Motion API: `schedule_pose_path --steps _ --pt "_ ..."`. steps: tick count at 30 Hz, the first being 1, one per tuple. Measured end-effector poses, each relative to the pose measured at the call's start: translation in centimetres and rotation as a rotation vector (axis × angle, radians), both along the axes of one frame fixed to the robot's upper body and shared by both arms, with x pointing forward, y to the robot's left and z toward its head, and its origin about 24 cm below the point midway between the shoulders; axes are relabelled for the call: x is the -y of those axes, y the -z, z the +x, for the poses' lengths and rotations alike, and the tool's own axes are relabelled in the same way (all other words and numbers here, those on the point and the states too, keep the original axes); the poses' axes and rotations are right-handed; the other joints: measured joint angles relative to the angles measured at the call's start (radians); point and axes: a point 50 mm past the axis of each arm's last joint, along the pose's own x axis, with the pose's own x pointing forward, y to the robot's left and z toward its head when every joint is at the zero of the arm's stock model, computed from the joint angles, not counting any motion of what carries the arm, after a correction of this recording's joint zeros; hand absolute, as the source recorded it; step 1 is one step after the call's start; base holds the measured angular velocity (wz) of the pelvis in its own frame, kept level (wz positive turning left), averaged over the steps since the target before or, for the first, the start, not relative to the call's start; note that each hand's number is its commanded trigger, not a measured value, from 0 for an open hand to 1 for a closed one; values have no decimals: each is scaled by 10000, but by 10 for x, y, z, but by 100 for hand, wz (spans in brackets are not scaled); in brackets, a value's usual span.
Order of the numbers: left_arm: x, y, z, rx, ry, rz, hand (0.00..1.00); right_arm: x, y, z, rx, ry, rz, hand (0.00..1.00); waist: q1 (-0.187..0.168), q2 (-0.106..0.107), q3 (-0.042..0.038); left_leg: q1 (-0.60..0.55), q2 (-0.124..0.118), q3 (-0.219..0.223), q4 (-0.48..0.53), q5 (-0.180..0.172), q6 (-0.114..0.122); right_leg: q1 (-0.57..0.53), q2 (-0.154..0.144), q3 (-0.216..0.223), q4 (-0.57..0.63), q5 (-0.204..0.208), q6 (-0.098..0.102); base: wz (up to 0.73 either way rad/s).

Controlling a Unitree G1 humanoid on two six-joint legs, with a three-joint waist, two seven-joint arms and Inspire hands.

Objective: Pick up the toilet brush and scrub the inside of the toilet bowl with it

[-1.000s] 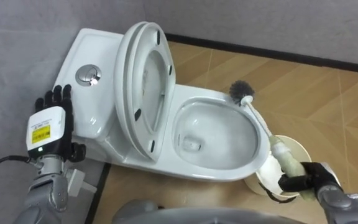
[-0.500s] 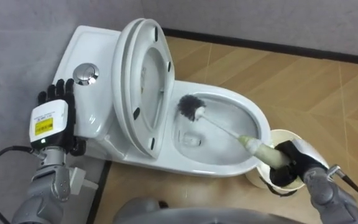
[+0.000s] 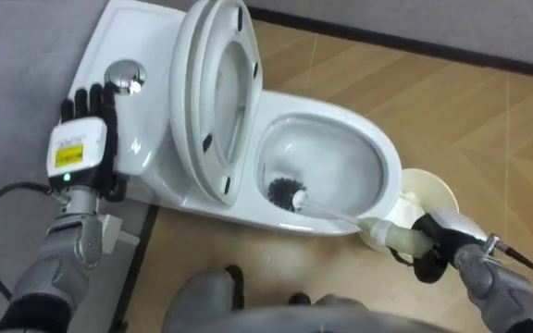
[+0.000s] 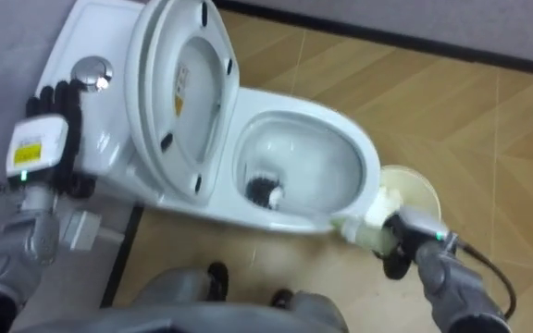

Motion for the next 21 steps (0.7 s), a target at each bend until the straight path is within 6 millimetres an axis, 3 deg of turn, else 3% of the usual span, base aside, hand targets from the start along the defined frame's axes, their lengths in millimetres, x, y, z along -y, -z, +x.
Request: schedule_pose_path --steps 3,6,11,13,16,19,21 --pt "4 -7 10 458 183 5 0 8 2 1 -136 591 30 100 109 26 23 -677 -24 -52 385 25 51 -705 -147 -122 571 -79 -35 4" --pt "13 -17 24 1109 609 27 0 20 0 2 -190 1438 136 100 162 191 114 -1546 -83 -185 912 41 144 -1549 -260 -173 1240 -213 -7 14" --pt "21 -31 39 1964 1076 276 0 26 -6 21 116 2223 252 100 114 253 166 -2682 -333 -293 1433 152 260 -2865 -730 -344 2377 -555 -50 14" --pt "24 -35 42 2236 1195 345 0 27 -10 28 246 2151 136 100 150 229 185 -3000 -402 -301 1584 177 290 -3245 -857 -328 2722 -654 -49 10" --pt "30 -40 48 2697 1378 197 0 29 -19 42 589 1663 -403 100 233 364 275 -3455 -422 -336 1868 207 336 -3640 -1006 -419 3015 -699 -63 6" --pt "37 -52 55 3416 1676 72 0 35 -33 60 1060 757 -1423 100 474 488 292 -4200 -420 -354 2291 190 363 -4366 -1071 -394 3443 -765 -104 2" --pt "44 -58 61 3775 1869 -113 0 39 -44 73 1455 469 -1967 100 697 601 372 -4539 -424 -336 2545 163 400 -4715 -1152 -391 3764 -832 -123 2"
